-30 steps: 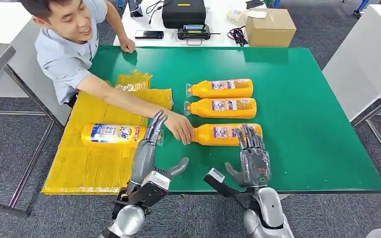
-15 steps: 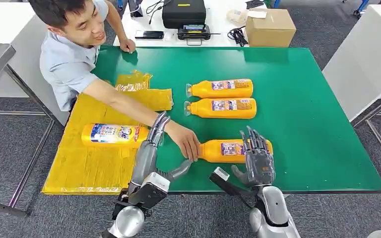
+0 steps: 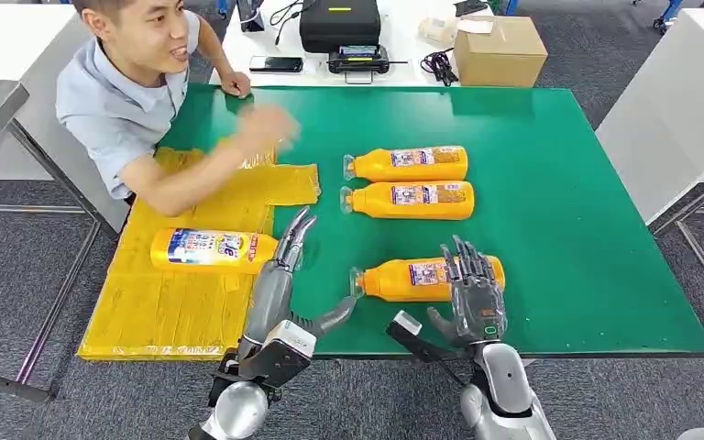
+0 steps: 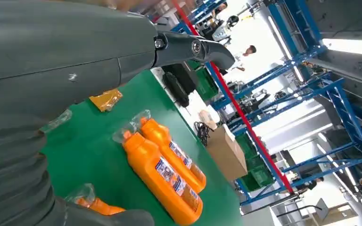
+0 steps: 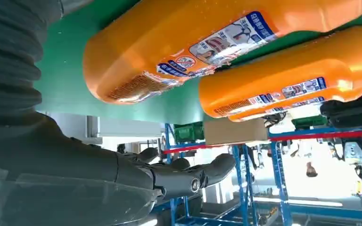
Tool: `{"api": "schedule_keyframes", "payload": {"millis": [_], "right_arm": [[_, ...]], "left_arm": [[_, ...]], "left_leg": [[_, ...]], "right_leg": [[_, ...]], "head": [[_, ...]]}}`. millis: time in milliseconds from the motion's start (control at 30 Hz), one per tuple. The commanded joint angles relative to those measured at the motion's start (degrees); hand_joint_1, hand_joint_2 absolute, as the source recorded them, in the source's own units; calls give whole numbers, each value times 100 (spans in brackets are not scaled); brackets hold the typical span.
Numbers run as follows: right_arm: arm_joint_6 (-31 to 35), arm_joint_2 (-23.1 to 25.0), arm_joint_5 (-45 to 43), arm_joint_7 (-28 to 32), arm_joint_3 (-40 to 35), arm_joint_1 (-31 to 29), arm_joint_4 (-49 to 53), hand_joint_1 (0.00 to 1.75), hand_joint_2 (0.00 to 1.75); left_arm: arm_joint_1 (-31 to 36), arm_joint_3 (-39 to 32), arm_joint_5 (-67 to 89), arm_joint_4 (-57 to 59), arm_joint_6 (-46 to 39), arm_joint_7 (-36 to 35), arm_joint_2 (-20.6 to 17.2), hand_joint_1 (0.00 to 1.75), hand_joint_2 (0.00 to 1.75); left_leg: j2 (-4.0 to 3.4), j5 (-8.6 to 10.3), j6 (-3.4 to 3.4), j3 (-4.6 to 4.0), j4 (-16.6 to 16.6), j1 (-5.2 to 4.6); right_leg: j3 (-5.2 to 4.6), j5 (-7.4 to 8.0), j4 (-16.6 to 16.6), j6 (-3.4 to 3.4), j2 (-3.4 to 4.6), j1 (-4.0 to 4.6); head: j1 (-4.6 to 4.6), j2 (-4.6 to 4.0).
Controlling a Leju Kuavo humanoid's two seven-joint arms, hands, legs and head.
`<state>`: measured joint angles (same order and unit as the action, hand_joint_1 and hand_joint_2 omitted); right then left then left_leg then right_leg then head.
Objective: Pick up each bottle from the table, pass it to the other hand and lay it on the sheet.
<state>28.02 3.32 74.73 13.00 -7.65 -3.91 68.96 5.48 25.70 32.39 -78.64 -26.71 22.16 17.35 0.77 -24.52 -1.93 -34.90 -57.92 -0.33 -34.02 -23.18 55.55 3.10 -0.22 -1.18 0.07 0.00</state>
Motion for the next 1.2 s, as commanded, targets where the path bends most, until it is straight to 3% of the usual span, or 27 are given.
{"api": "schedule_keyframes", "payload": {"millis": [33,300,500,1200], "right_arm": [[-426,-136,144,-156,115,-227,-542,0,175],[-775,-428,130,-165,202,-646,-1335,0,175],[-1120,-605,753,-691,-3,-1217,-1985,0,175],[-1127,-692,1009,-799,-120,-1524,-2222,0,175]], "left_arm": [[-63,87,-14,-38,86,-49,-73,0,175],[-28,174,26,-51,168,-48,-100,0,175],[-32,239,-57,-11,620,-256,-80,0,175],[0,249,12,3,714,-285,-88,0,175]], "left_leg": [[-13,-11,11,27,4,6],[-13,-9,9,24,3,4],[-21,-5,8,21,3,4],[-15,-3,7,32,2,3]], "right_leg": [[25,-6,-6,-14,8,7],[23,-4,-7,-11,9,5],[20,3,-8,-9,13,5],[31,0,-7,-7,3,5]], "head": [[0,0],[0,0],[-2,0],[0,0]]}}
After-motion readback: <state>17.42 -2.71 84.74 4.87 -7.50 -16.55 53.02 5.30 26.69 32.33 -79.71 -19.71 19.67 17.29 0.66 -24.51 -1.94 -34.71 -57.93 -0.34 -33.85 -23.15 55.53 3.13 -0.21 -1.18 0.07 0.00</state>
